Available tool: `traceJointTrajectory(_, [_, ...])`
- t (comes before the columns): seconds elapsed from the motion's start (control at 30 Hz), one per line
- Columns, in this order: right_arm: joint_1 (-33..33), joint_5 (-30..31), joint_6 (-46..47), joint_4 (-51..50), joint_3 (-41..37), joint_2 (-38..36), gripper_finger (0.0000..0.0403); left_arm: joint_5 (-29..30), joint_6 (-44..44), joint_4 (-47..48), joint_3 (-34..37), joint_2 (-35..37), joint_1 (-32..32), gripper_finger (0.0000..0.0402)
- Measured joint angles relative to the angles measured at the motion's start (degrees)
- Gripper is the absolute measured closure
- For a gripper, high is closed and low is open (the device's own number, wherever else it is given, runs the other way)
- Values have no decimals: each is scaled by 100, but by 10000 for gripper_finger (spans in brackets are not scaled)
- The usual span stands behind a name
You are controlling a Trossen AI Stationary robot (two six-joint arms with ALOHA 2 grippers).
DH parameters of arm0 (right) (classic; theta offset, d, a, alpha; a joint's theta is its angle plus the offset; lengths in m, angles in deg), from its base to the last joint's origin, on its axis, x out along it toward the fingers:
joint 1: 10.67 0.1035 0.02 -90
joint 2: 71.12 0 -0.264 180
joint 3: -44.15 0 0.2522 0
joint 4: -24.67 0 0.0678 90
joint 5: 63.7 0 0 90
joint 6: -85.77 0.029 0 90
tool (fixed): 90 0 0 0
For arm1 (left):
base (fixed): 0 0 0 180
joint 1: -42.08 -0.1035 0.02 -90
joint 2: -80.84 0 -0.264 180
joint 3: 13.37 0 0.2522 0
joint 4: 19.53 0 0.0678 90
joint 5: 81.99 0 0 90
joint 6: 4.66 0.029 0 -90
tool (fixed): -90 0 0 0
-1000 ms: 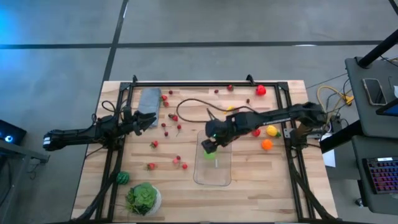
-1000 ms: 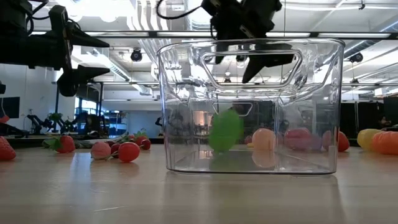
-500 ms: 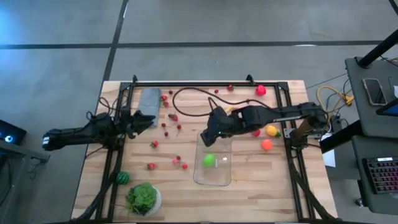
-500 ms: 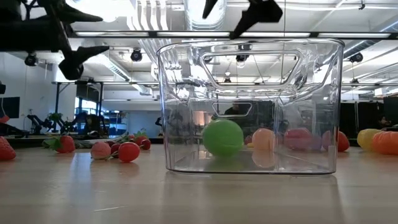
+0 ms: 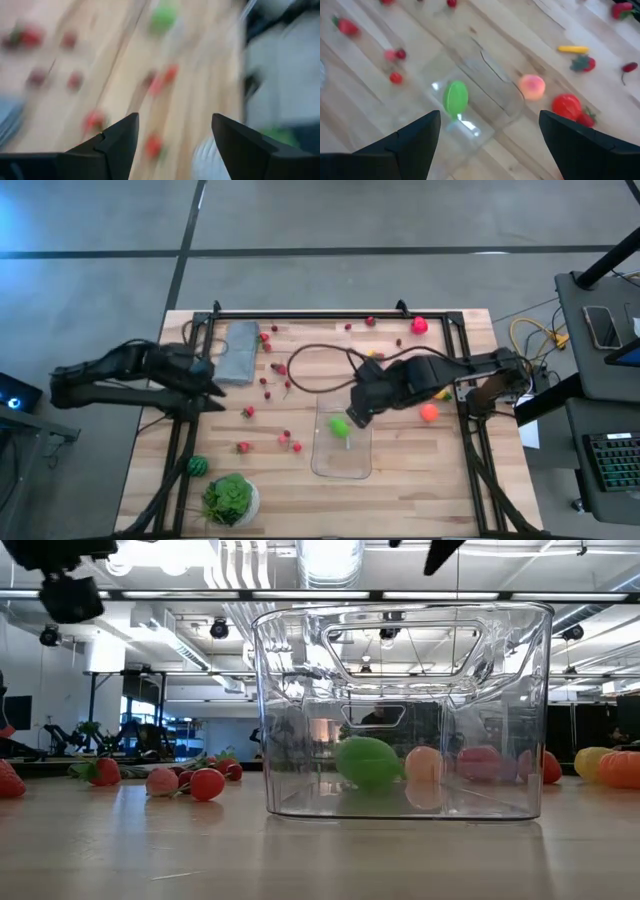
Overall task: Pick and placing Produce into tupperware
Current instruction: Put the watermelon into the transparent bin
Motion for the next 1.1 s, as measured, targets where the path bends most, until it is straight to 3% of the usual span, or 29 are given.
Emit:
traceJointTrajectory(0.17, [281,22,82,-89,-131,-2,71,-17,329,1790,-770,-1011,141,165])
traceJointTrajectory(0.33, [520,142,291,-226,-299,-4,71,-117,423,1881,-864,-1444,745,165])
traceJointTrajectory(0.53, [710,93,473,-478,-456,-11,71,-102,194,1866,-649,-1842,2213,165])
traceJointTrajectory(0.8, [697,-57,339,-457,-477,-13,71,199,-1745,897,-144,-2537,3944,165])
traceJointTrajectory(0.93, [580,-185,149,-435,-477,-13,71,130,-3325,691,172,-2838,4187,165])
traceJointTrajectory(1.1, [318,-364,-148,-404,-477,-13,73,-567,-4880,462,584,-3003,4220,165])
